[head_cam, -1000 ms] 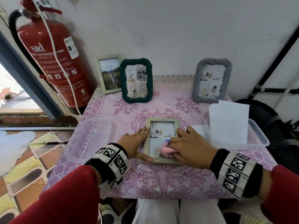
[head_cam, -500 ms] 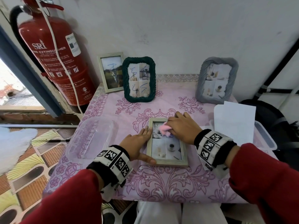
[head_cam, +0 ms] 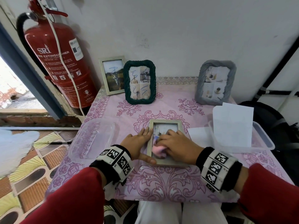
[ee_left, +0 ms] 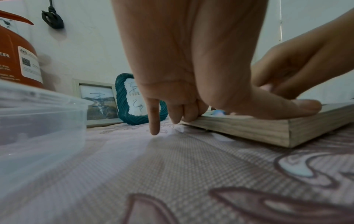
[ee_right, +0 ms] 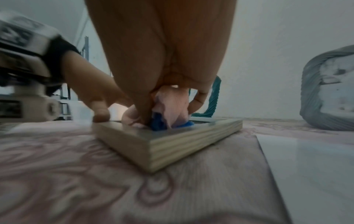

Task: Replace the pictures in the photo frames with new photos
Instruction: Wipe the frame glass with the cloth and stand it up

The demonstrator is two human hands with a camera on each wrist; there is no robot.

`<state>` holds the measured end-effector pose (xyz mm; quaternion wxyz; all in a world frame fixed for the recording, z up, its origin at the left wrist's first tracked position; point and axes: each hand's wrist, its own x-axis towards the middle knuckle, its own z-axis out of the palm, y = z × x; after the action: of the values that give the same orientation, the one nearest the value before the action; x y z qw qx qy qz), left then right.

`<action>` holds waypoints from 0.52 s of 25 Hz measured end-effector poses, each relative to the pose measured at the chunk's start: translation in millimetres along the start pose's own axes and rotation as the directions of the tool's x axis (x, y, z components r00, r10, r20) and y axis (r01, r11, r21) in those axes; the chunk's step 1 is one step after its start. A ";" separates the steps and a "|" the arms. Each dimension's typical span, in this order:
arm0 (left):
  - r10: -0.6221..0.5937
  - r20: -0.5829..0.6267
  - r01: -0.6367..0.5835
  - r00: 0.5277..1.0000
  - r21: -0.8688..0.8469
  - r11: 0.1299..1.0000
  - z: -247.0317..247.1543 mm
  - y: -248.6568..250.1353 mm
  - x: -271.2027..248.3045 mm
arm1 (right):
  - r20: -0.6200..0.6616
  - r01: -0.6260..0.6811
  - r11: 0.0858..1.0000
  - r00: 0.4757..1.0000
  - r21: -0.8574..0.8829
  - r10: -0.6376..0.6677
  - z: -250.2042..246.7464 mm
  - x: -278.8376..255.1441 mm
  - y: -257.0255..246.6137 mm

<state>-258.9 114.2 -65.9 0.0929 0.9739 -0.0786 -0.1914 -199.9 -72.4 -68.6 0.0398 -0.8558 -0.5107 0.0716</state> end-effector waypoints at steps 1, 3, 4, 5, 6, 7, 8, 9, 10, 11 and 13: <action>0.000 0.006 0.000 1.000 0.001 1.000 -0.8 0.2 0.0 | 0.001 0.023 1.000 1.000 -0.011 -0.023 0.7 -10.2 -2.3; 0.002 0.012 -0.002 1.000 -0.005 1.000 -2.1 0.6 -0.4 | -0.011 0.038 0.996 0.999 -0.084 -0.039 0.5 -28.1 -1.2; 0.004 0.013 -0.004 1.000 -0.010 1.000 -2.7 0.9 -0.5 | -0.022 0.026 0.993 0.999 -0.119 -0.029 -1.9 -33.6 2.1; 0.007 0.013 -0.007 1.000 -0.015 1.000 -2.6 1.1 -0.9 | -0.027 0.009 0.989 1.000 -0.148 -0.014 -4.7 -36.4 6.7; 0.010 0.013 -0.010 1.000 -0.019 1.000 -2.4 1.1 -0.9 | -0.028 -0.013 0.985 1.000 -0.169 0.009 -7.4 -35.8 11.5; 0.014 0.013 -0.013 1.000 -0.022 1.000 -1.9 0.9 -0.6 | -0.031 -0.037 0.982 0.999 -0.185 0.032 -9.4 -32.9 16.1; 0.015 0.013 -0.015 1.000 -0.025 1.000 -1.5 0.5 -0.3 | -0.035 -0.056 0.979 0.998 -0.198 0.050 -11.2 -27.6 20.3; 0.015 0.014 -0.015 1.000 -0.028 0.999 -1.4 0.2 0.3 | -0.043 -0.072 0.975 0.997 -0.212 0.064 -12.7 -20.8 24.4; 0.014 0.017 -0.014 1.000 -0.031 0.999 -1.3 0.1 0.8 | -0.046 -0.089 0.970 0.996 -0.225 0.080 -13.9 -13.2 27.9; 0.013 0.020 -0.012 1.000 -0.033 0.999 -1.2 0.2 1.3 | -0.044 -0.108 0.967 0.994 -0.232 0.101 -15.2 -5.5 30.4; 0.012 0.020 -0.011 1.000 -0.026 1.000 -1.1 -0.2 2.0 | -0.023 -0.146 0.961 0.989 -0.233 0.144 -17.4 7.2 33.1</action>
<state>-256.7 114.2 -65.7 0.1060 0.9702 -0.0826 -0.2016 -164.9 -81.7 -56.7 -0.0654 -0.8898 -0.4515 0.0111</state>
